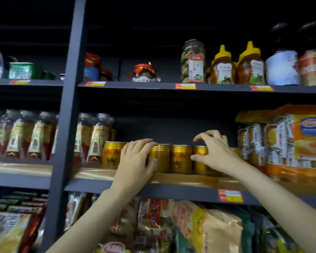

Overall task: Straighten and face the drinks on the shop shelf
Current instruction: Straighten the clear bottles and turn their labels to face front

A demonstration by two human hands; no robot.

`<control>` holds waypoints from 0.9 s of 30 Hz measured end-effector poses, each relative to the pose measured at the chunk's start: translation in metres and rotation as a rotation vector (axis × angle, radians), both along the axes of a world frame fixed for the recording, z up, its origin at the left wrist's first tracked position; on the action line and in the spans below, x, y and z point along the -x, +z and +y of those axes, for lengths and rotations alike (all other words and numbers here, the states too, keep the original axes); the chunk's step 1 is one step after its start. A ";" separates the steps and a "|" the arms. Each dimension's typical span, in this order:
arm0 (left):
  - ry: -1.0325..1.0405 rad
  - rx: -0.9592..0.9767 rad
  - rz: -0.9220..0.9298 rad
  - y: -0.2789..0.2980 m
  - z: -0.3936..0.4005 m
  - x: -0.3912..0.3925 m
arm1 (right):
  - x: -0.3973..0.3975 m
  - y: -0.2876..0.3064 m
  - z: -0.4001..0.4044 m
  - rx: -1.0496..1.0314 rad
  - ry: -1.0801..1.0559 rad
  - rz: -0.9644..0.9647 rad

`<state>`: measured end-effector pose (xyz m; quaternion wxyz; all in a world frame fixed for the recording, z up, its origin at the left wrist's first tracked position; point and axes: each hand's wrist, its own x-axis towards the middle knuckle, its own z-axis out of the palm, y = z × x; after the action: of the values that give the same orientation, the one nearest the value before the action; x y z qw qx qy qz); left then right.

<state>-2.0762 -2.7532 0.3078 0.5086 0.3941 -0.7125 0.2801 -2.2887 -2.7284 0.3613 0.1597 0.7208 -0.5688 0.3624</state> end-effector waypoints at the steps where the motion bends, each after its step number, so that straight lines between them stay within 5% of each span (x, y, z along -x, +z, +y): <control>1: 0.013 0.014 0.005 -0.001 0.005 -0.018 | -0.015 0.001 0.002 0.031 0.011 0.000; 8: 0.062 0.136 0.042 -0.009 0.035 -0.164 | -0.162 -0.003 0.024 0.140 0.301 -0.074; 15: 0.119 -0.055 0.008 -0.023 0.033 -0.312 | -0.319 -0.024 0.026 0.399 0.471 -0.194; 20: 0.146 -0.264 0.186 -0.019 0.018 -0.413 | -0.419 -0.020 0.008 0.239 0.571 -0.062; 27: 0.163 -0.263 0.387 -0.013 -0.015 -0.532 | -0.524 -0.002 -0.047 0.150 0.513 0.055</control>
<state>-1.5442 -2.7679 0.2953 0.5555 0.5592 -0.5982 0.1443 -1.7649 -2.7749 0.3589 0.1310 0.8370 -0.3348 0.4126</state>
